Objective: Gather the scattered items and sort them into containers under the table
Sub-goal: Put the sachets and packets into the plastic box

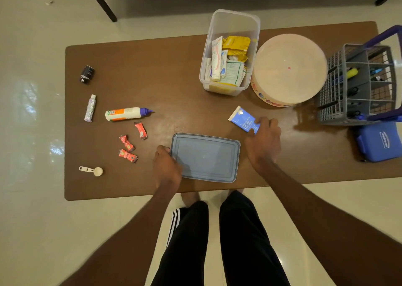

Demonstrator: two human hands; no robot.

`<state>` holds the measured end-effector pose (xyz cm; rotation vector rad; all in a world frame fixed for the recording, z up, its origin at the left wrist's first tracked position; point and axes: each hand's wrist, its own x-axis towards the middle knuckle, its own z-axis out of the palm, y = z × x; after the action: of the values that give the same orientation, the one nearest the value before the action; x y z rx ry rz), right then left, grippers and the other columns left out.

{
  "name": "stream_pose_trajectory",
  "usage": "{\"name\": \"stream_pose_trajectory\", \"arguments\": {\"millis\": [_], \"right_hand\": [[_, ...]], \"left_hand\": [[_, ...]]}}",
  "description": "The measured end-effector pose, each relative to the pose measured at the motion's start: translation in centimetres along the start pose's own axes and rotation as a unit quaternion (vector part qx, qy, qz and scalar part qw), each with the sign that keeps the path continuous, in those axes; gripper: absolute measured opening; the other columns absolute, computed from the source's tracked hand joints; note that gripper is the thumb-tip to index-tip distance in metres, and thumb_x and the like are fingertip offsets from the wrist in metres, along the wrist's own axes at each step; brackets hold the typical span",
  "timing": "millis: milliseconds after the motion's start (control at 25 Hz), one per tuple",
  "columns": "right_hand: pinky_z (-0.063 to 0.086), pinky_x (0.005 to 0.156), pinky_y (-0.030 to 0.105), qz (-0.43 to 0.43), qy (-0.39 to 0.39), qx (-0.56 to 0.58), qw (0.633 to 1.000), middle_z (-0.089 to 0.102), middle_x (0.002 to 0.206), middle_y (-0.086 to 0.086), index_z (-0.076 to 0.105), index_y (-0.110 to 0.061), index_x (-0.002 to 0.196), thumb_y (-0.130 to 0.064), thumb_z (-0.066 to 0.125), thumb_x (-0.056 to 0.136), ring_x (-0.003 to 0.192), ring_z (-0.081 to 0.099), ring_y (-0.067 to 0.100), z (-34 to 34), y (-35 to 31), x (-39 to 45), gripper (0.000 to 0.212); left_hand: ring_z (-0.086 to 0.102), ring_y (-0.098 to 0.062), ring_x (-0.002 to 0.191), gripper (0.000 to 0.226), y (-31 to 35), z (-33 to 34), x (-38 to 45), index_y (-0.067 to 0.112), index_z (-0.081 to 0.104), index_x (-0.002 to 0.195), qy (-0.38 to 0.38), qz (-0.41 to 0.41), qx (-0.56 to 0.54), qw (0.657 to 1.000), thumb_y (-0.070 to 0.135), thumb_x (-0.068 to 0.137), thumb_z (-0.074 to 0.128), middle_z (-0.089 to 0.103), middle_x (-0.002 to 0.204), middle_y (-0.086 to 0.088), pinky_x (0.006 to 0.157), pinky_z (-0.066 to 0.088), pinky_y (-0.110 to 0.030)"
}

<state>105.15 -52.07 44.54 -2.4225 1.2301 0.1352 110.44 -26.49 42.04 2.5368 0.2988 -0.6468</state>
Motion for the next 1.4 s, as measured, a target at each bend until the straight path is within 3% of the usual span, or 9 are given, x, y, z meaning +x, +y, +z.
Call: {"name": "stream_pose_trajectory", "arguments": {"millis": [80, 320, 480, 640, 720, 880, 1160, 1320, 1400], "right_hand": [[0.043, 0.074, 0.037, 0.014, -0.015, 0.035, 0.999, 0.059, 0.115, 0.007, 0.06, -0.017, 0.114, -0.023, 0.056, 0.098, 0.105, 0.058, 0.03, 1.0, -0.1, -1.9, 0.018], [0.055, 0.08, 0.042, 0.088, -0.118, 0.084, 0.986, 0.063, 0.11, 0.002, 0.056, -0.019, 0.112, -0.043, 0.047, 0.104, 0.102, 0.062, 0.026, 4.2, 1.2, -5.8, 0.027], [0.054, 0.083, 0.041, 0.083, -0.061, 0.11, 0.989, 0.061, 0.12, 0.006, 0.059, -0.017, 0.115, -0.03, 0.055, 0.102, 0.107, 0.061, 0.027, 3.3, 0.8, -5.3, 0.019], [0.046, 0.089, 0.044, 0.052, 0.039, 0.012, 0.998, 0.047, 0.132, 0.013, 0.052, -0.015, 0.133, -0.018, 0.065, 0.091, 0.118, 0.049, 0.034, 1.3, 1.1, -2.2, 0.044], [0.044, 0.094, 0.045, 0.037, 0.001, -0.059, 0.998, 0.044, 0.138, 0.01, 0.045, -0.02, 0.14, -0.019, 0.072, 0.086, 0.126, 0.044, 0.033, 1.0, 1.9, -0.2, 0.06], [0.042, 0.097, 0.046, -0.039, -0.069, -0.099, 0.992, 0.051, 0.136, 0.006, 0.05, -0.023, 0.14, -0.019, 0.072, 0.089, 0.125, 0.05, 0.032, 0.9, 3.6, 2.2, 0.056], [0.042, 0.074, 0.031, -0.15, 0.029, 0.162, 0.975, 0.061, 0.108, -0.001, 0.061, -0.018, 0.119, -0.029, 0.079, 0.086, 0.095, 0.062, 0.026, -1.7, 1.9, 0.8, 0.039], [0.047, 0.084, 0.014, -0.137, 0.06, 0.307, 0.94, 0.06, 0.128, -0.003, 0.051, -0.02, 0.138, -0.036, 0.082, 0.086, 0.109, 0.06, 0.009, -4.7, -4.3, 2.7, 0.062], [0.041, 0.075, 0.011, -0.137, 0.087, 0.284, 0.945, 0.056, 0.129, 0.0, 0.05, -0.017, 0.136, -0.037, 0.082, 0.084, 0.106, 0.059, 0.008, -5.7, -7.6, 5.5, 0.064]], "left_hand": [[0.062, -0.027, 0.102, 0.031, 0.0, -0.2, 0.2, 0.011, 0.054, 0.118, -0.007, 0.006, -0.009, 1.0, 0.003, 0.09, 0.067, 0.062, 0.112, -0.008, 0.082, 0.058, -0.043], [0.065, -0.029, 0.102, 0.027, 0.2, 0.3, 0.8, 0.01, 0.064, 0.119, -0.01, 0.011, -0.008, 1.0, 0.006, 0.093, 0.062, 0.067, 0.113, -0.01, 0.084, 0.058, -0.044], [0.064, -0.029, 0.097, 0.023, 0.6, 0.4, 0.7, 0.009, 0.064, 0.117, 0.007, 0.002, -0.023, 1.0, 0.006, 0.094, 0.062, 0.062, 0.116, -0.011, 0.084, 0.054, -0.038], [0.059, -0.022, 0.092, 0.027, 1.7, 0.6, 0.6, 0.01, 0.063, 0.116, 0.008, 0.018, -0.015, 1.0, 0.0, 0.091, 0.063, 0.056, 0.119, -0.008, 0.085, 0.053, -0.034], [0.057, -0.025, 0.101, 0.026, 2.5, 1.0, 0.5, 0.012, 0.061, 0.118, 0.02, 0.059, 0.017, 0.998, 0.006, 0.093, 0.062, 0.056, 0.119, -0.008, 0.085, 0.054, -0.037], [0.051, -0.026, 0.114, 0.032, 5.0, 1.8, 0.2, 0.014, 0.056, 0.127, 0.018, 0.151, 0.088, 0.984, 0.013, 0.095, 0.059, 0.054, 0.125, -0.008, 0.087, 0.054, -0.04], [0.05, -0.031, 0.124, 0.042, 9.6, 2.6, 2.8, 0.012, 0.054, 0.134, 0.013, 0.238, 0.116, 0.964, 0.016, 0.092, 0.057, 0.052, 0.137, -0.008, 0.095, 0.049, -0.047], [0.04, -0.031, 0.138, 0.057, 12.0, 2.6, 5.6, 0.01, 0.042, 0.147, -0.021, 0.25, 0.161, 0.954, 0.021, 0.094, 0.057, 0.04, 0.152, -0.009, 0.107, 0.044, -0.048], [0.035, -0.032, 0.141, 0.063, 13.1, 2.8, 7.2, 0.01, 0.036, 0.15, -0.043, 0.251, 0.179, 0.95, 0.022, 0.092, 0.059, 0.034, 0.156, -0.008, 0.108, 0.044, -0.049]]}}
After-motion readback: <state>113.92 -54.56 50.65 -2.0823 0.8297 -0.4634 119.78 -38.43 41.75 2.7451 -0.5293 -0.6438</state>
